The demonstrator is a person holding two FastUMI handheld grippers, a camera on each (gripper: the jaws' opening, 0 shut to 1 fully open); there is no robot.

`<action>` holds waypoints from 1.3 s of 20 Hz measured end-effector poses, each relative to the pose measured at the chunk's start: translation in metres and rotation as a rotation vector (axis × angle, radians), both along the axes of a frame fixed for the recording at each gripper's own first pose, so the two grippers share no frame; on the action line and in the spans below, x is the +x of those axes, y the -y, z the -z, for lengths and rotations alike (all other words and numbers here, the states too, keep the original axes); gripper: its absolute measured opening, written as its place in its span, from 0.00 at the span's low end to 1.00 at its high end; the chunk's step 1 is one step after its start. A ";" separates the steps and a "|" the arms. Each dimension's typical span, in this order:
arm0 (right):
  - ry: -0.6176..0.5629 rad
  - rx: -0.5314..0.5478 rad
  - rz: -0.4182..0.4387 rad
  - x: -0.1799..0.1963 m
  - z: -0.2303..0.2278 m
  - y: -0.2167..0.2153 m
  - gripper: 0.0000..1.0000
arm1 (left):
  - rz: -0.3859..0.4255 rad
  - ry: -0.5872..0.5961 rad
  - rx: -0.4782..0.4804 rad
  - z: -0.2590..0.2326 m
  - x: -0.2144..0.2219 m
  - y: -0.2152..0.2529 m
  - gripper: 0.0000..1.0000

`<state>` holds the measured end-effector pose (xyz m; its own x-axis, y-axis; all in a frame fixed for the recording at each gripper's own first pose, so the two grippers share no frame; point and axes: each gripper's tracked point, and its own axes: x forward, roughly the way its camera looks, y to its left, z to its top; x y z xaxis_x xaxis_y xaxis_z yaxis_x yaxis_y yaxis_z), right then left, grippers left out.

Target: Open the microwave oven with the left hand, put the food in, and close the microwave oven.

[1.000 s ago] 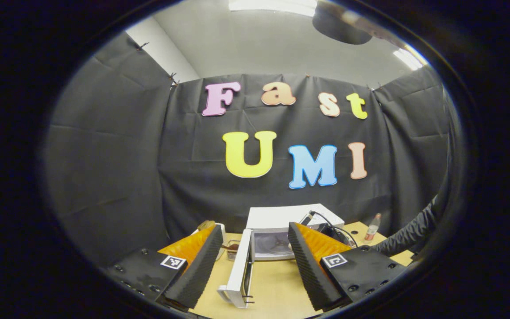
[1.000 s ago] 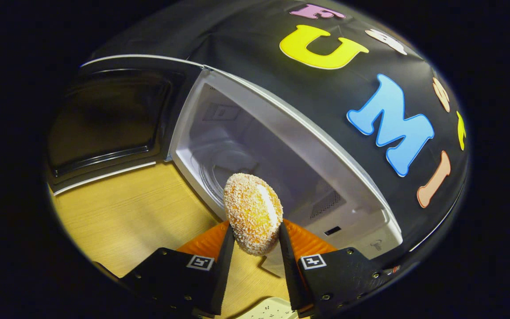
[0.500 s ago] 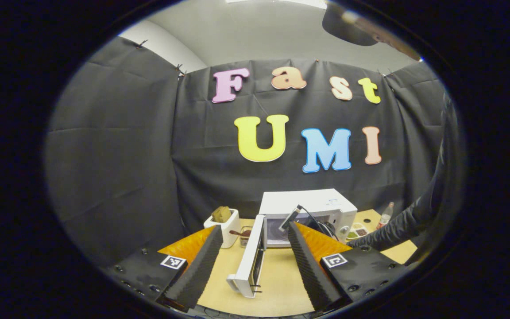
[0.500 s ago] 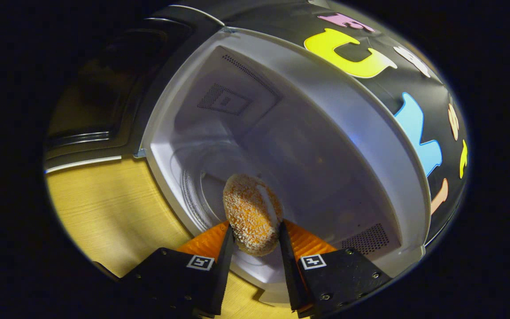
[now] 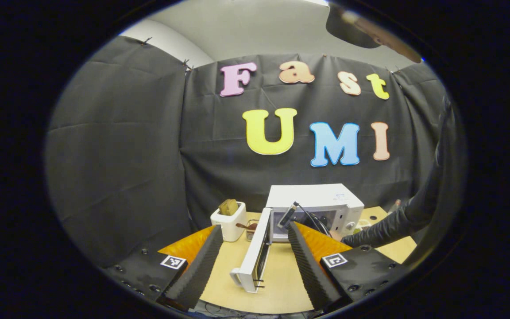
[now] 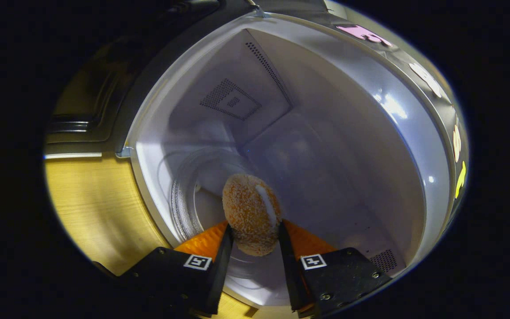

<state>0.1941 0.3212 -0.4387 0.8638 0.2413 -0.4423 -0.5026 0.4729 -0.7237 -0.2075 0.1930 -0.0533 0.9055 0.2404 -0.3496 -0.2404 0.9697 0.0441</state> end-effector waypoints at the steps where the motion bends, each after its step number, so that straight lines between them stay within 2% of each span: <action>1: 0.007 -0.006 -0.001 0.001 -0.002 0.001 0.62 | 0.000 -0.004 0.000 0.000 0.001 0.001 0.94; 2: 0.010 -0.010 -0.008 0.001 -0.004 -0.001 0.67 | 0.003 -0.006 0.003 0.000 0.000 0.002 0.94; 3: 0.009 -0.011 -0.014 0.000 -0.006 -0.001 0.68 | 0.006 -0.004 0.004 0.001 0.001 0.002 0.94; 4: 0.006 -0.005 -0.016 -0.002 -0.009 0.000 0.80 | 0.011 0.000 0.004 0.001 0.003 0.003 0.94; 5: -0.011 0.013 -0.014 -0.006 -0.011 0.001 0.83 | 0.016 0.002 0.003 0.002 0.005 0.005 0.94; 6: -0.038 0.035 -0.014 -0.010 -0.011 0.001 0.95 | 0.020 0.004 0.002 0.001 0.005 0.005 0.94; 14: -0.199 0.234 0.070 -0.075 -0.037 0.044 0.97 | 0.090 0.065 -0.035 0.000 0.018 0.021 0.95; 18: -0.251 0.404 0.191 -0.118 -0.069 0.079 0.97 | 0.146 0.098 -0.091 0.015 0.035 0.027 0.94; 21: -0.241 0.544 0.302 -0.141 -0.106 0.105 0.97 | 0.189 0.097 -0.131 0.034 0.050 0.026 0.96; 22: -0.229 0.584 0.325 -0.148 -0.118 0.111 0.97 | 0.209 0.099 -0.136 0.037 0.056 0.028 0.94; 26: -0.154 0.693 0.371 -0.171 -0.171 0.140 0.97 | 0.287 0.108 -0.163 0.046 0.077 0.038 0.94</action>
